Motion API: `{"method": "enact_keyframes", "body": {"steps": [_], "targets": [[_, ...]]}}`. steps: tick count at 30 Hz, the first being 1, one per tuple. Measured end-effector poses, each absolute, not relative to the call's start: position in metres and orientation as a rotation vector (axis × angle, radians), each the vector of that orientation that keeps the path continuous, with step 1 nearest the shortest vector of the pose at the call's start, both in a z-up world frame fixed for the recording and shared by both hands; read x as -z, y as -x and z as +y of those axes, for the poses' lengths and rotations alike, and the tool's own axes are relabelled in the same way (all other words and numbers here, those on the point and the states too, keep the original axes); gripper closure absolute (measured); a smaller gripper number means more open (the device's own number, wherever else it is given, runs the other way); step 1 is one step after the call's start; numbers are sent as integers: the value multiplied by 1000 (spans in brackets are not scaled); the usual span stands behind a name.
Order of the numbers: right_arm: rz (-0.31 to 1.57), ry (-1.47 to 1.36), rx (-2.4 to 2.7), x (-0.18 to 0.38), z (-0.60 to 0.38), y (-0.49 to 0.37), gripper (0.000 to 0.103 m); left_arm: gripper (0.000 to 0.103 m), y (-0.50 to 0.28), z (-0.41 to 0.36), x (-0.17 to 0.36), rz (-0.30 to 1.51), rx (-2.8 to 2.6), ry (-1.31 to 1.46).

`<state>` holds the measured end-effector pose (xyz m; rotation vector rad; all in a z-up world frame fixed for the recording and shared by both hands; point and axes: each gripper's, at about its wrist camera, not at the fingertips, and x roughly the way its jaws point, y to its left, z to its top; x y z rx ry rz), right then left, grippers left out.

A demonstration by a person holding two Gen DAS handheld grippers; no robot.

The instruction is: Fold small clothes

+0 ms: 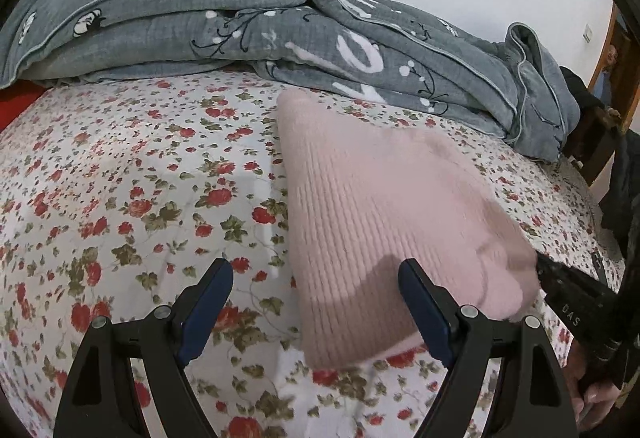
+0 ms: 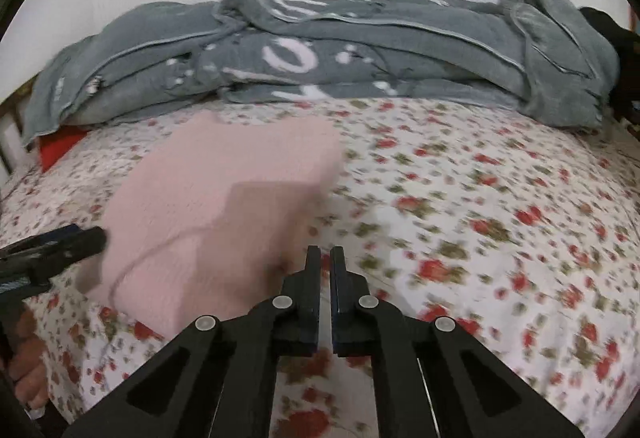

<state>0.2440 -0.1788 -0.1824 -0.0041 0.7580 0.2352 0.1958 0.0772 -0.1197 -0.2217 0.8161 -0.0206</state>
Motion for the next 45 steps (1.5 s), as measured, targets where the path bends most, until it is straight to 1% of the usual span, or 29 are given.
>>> {"method": "enact_keyframes", "body": {"steps": [4, 9, 10, 11, 12, 13, 14, 15, 20, 25, 30, 31, 32, 33, 34, 36, 38, 40, 43, 45], "targets": [[767, -59, -231, 177, -198, -228, 99, 20, -180, 72, 105, 795, 28, 211], [717, -87, -225, 145, -209, -196, 98, 19, -159, 64, 80, 770, 18, 193], [707, -86, -222, 140, -209, -192, 94, 19, -153, 62, 74, 761, 10, 182], [696, -82, -215, 133, -209, -186, 87, 19, -148, 61, 69, 753, -5, 170], [689, -81, -213, 129, -210, -181, 81, 18, -144, 60, 66, 749, -15, 164], [686, -83, -217, 126, -210, -179, 68, 18, -139, 61, 63, 744, -23, 158], [681, -86, -225, 123, -211, -175, 60, 18, -136, 63, 61, 739, -24, 158], [675, -92, -233, 122, -211, -170, 59, 18, -133, 65, 60, 732, -26, 160], [686, -97, -283, 136, -202, -166, 59, 18, -128, 84, 74, 750, -42, 203], [721, -134, -366, 161, -183, -181, 59, 18, -127, 100, 103, 794, -46, 230], [705, -209, -419, 177, -174, -203, 59, 18, -129, 106, 125, 829, -55, 223], [709, -211, -430, 180, -171, -209, 65, 19, -131, 108, 126, 832, -56, 231], [737, -199, -440, 186, -166, -219, 98, 19, -132, 111, 127, 829, -57, 243], [766, -187, -453, 190, -163, -225, 97, 19, -132, 113, 126, 822, -55, 250], [765, -175, -463, 188, -161, -227, 97, 19, -131, 116, 123, 806, -49, 256], [643, -176, -462, 171, -174, -215, 98, 19, -131, 119, 119, 782, -42, 261], [602, -249, -469, 163, -192, -211, 98, 19, -134, 122, 117, 763, -37, 271], [651, -301, -462, 176, -199, -219, 98, 19, -140, 124, 115, 747, -32, 295], [759, -199, -427, 209, -186, -230, 98, 19, -149, 124, 114, 749, -25, 303], [758, -161, -436, 209, -182, -227, 97, 19, -152, 124, 113, 741, -27, 291]]}}
